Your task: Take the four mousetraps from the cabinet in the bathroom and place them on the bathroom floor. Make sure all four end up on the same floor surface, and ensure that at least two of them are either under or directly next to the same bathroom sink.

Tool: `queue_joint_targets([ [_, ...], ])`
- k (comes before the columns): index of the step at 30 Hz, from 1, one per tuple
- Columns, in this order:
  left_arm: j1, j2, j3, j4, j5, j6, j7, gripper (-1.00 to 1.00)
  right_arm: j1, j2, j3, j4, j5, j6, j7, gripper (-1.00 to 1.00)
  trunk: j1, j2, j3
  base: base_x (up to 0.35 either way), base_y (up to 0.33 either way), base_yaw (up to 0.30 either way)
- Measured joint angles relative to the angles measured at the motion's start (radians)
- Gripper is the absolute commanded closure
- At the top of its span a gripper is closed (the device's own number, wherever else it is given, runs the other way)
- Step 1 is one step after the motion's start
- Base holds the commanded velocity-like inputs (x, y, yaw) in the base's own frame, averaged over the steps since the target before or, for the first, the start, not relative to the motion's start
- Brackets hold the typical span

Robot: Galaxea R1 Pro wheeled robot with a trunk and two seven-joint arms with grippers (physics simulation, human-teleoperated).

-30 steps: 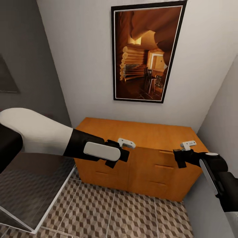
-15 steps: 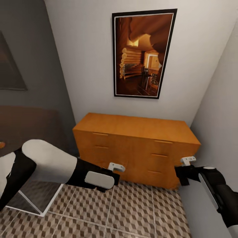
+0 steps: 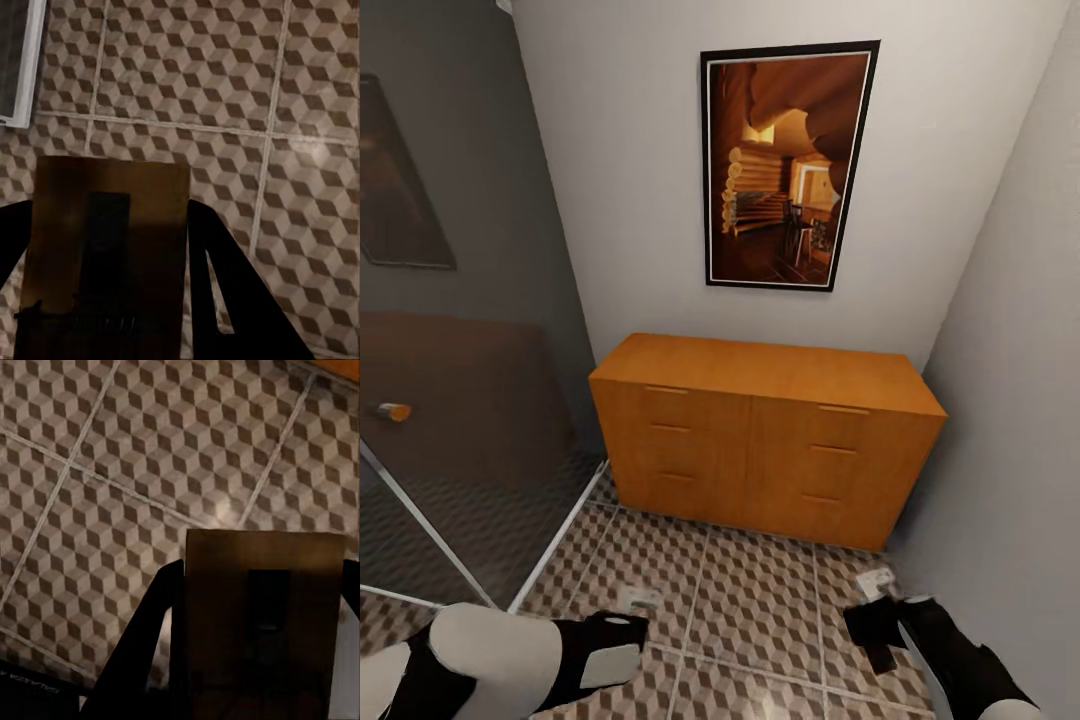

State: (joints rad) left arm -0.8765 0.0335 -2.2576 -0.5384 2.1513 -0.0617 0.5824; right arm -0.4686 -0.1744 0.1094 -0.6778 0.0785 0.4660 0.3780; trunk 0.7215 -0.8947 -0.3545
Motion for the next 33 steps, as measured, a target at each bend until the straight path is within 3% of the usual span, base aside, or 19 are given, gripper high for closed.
queue_joint_targets([
  [3,0.118,-0.001,0.003,0.155,-0.002,0.001,-0.145,1.0,0.0,0.065,0.041,0.214,0.049,-0.183,-0.027,1.0,0.0,0.0,0.0,-0.006,0.0,0.0],
  [4,0.165,0.001,0.003,0.2,-0.001,0.0,-0.22,1.0,0.001,0.092,0.053,0.327,0.067,-0.304,-0.07,1.0,0.0,0.0,0.0,-0.001,0.0,0.0],
  [6,0.231,0.002,0.003,0.231,-0.003,-0.007,-0.283,1.0,-0.001,0.109,0.056,0.449,0.073,-0.478,-0.14,1.0,0.0,0.0,0.0,0.0,0.0,0.0],
  [8,0.275,0.004,0.003,0.24,-0.006,-0.026,-0.301,1.0,0.0,0.115,0.057,0.5,0.072,-0.543,-0.162,1.0,0.0,0.0,0.0,0.0,0.0,0.049],
  [11,0.326,0.013,0.002,0.245,-0.007,-0.07,-0.318,1.0,0.0,0.143,0.059,0.559,0.077,-0.581,-0.175,1.0,0.0,0.0,0.0,0.0,0.0,0.2],
  [14,0.342,0.017,0.002,0.247,-0.007,-0.087,-0.323,1.0,0.0,0.164,0.056,0.588,0.084,-0.603,-0.183,1.0,0.0,0.0,0.0,0.0,0.0,0.266],
  [20,0.348,0.022,0.002,0.24,-0.004,-0.09,-0.325,1.0,0.0,0.172,0.058,0.613,0.085,-0.653,-0.243,1.0,0.0,0.0,0.0,0.0,0.0,0.285],
  [33,0.348,0.021,0.002,0.237,-0.004,-0.092,-0.325,1.0,0.027,0.2,0.057,0.64,0.091,-0.679,-0.259,1.0,0.0,0.0,0.0,0.0,0.0,0.289],
])
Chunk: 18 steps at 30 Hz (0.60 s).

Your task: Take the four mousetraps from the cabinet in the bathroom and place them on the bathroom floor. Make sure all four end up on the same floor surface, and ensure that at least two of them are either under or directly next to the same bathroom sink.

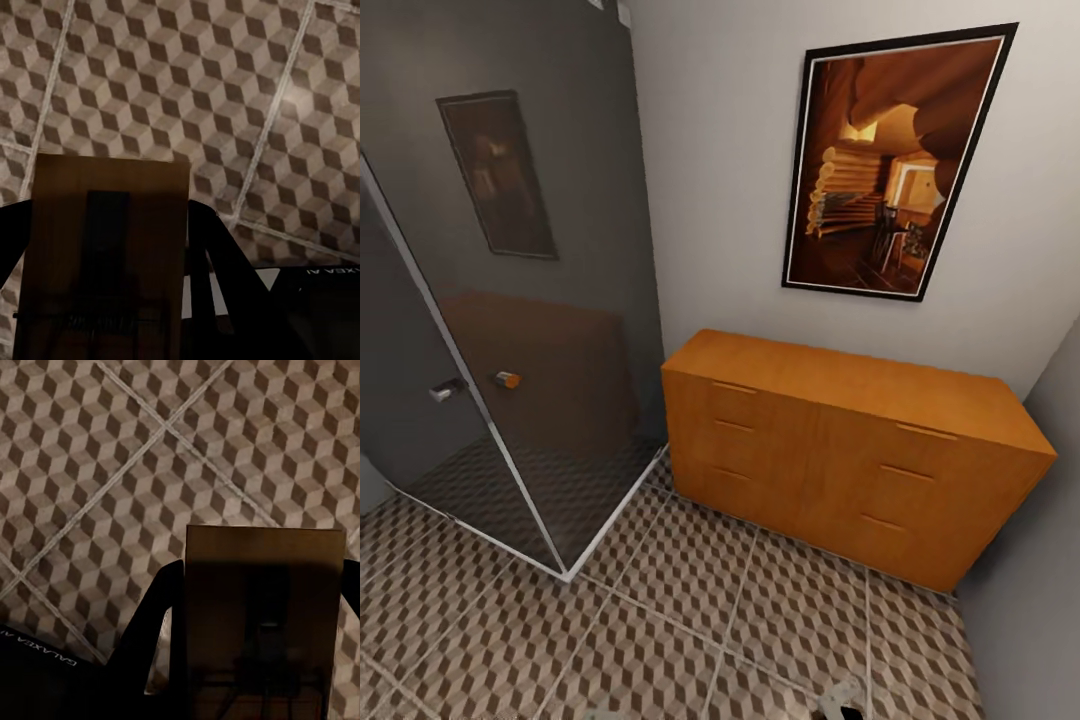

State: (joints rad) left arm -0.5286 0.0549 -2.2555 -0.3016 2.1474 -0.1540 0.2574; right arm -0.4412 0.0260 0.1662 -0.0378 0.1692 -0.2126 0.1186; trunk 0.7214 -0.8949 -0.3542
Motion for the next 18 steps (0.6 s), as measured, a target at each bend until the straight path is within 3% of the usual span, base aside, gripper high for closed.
queue_joint_targets([
  [18,0.0,0.0,0.0,-0.001,0.0,0.0,0.0,1.0,0.021,0.002,0.0,0.0,0.0,-0.019,0.0,1.0,0.0,0.0,0.0,0.0,0.0,0.289],
])
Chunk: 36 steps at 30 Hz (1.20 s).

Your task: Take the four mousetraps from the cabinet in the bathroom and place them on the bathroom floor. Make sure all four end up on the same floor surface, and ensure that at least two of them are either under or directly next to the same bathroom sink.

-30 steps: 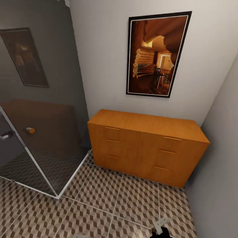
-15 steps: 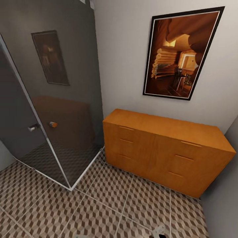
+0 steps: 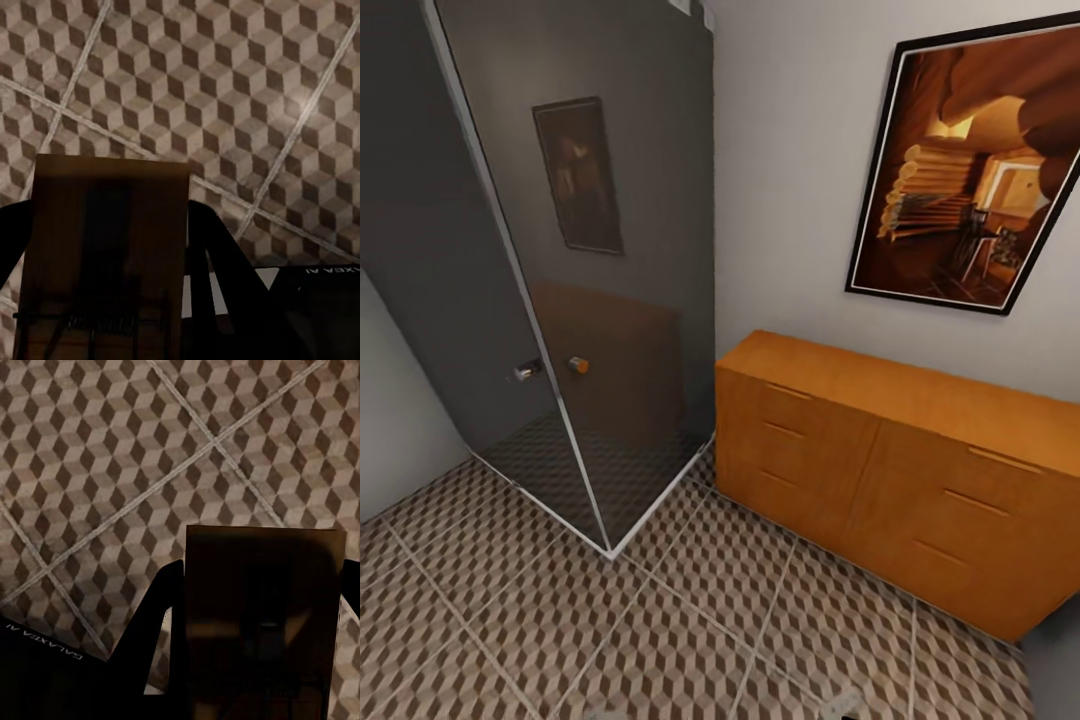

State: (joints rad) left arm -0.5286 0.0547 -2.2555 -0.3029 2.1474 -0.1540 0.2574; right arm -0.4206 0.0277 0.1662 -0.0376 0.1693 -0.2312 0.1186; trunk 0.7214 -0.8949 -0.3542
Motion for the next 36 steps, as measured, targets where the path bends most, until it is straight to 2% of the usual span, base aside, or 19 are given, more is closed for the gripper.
queue_joint_targets([
  [36,0.0,0.001,0.001,0.005,0.001,-0.001,0.0,1.0,0.016,0.0,0.0,0.002,-0.005,-0.002,0.0,1.0,0.0,0.0,0.0,0.0,0.0,0.289],
])
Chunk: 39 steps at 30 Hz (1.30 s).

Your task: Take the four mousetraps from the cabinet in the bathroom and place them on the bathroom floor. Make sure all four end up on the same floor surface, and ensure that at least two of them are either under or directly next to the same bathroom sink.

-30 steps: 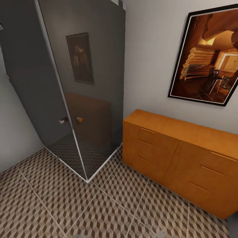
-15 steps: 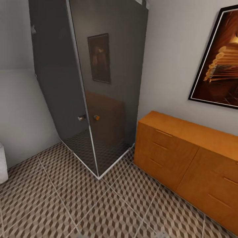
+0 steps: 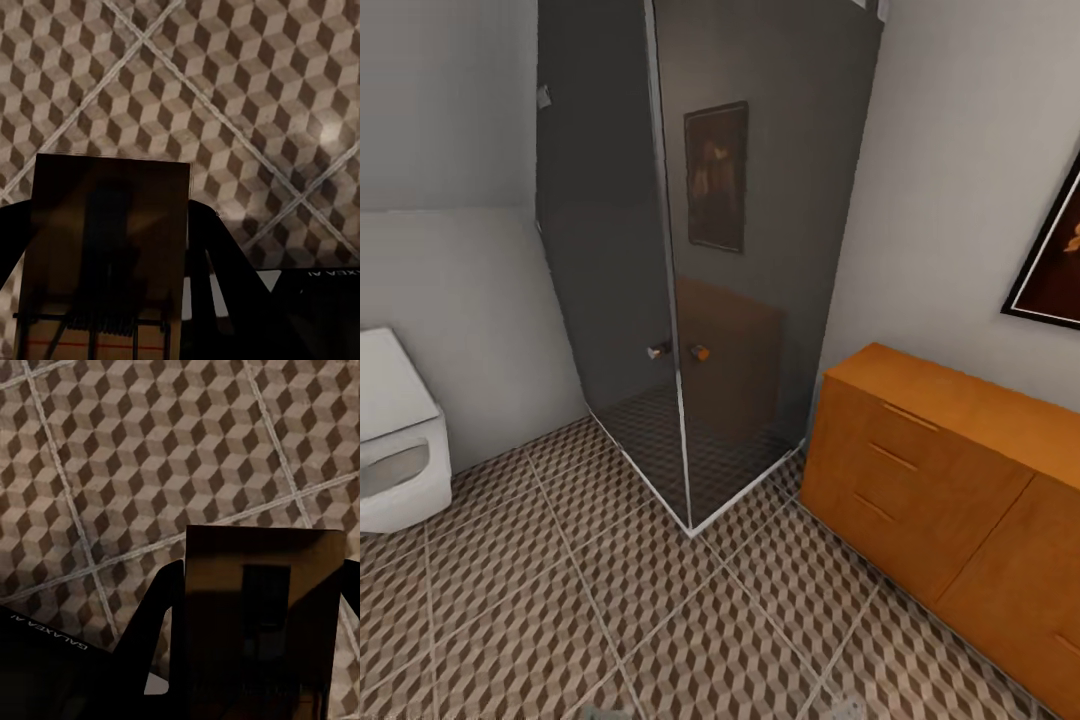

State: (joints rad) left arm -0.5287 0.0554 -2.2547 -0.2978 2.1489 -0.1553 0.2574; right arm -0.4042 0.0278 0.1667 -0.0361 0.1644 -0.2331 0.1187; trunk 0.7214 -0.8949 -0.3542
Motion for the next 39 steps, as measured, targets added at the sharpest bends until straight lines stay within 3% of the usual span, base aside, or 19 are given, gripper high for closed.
queue_joint_targets([
  [8,0.0,0.002,0.001,0.001,0.002,-0.001,0.002,1.0,0.0,0.0,0.0,-0.001,0.0,-0.002,0.0,1.0,0.0,0.0,0.0,0.0,0.0,0.289],
  [17,0.0,0.004,0.001,0.003,0.003,-0.002,0.005,1.0,0.0,0.0,0.0,0.0,-0.011,-0.056,-0.006,1.0,0.0,0.0,0.0,0.0,0.0,0.289],
  [30,0.0,0.003,0.001,0.001,0.003,-0.002,0.005,1.0,0.0,-0.001,-0.003,0.01,-0.018,-0.135,-0.184,1.0,0.0,0.0,0.0,0.0,0.0,0.288],
  [39,0.0,0.003,0.001,0.002,0.003,-0.002,0.005,1.0,0.003,-0.001,-0.009,0.024,-0.023,-0.152,-0.207,1.0,0.0,0.0,0.0,0.0,0.0,0.25],
])
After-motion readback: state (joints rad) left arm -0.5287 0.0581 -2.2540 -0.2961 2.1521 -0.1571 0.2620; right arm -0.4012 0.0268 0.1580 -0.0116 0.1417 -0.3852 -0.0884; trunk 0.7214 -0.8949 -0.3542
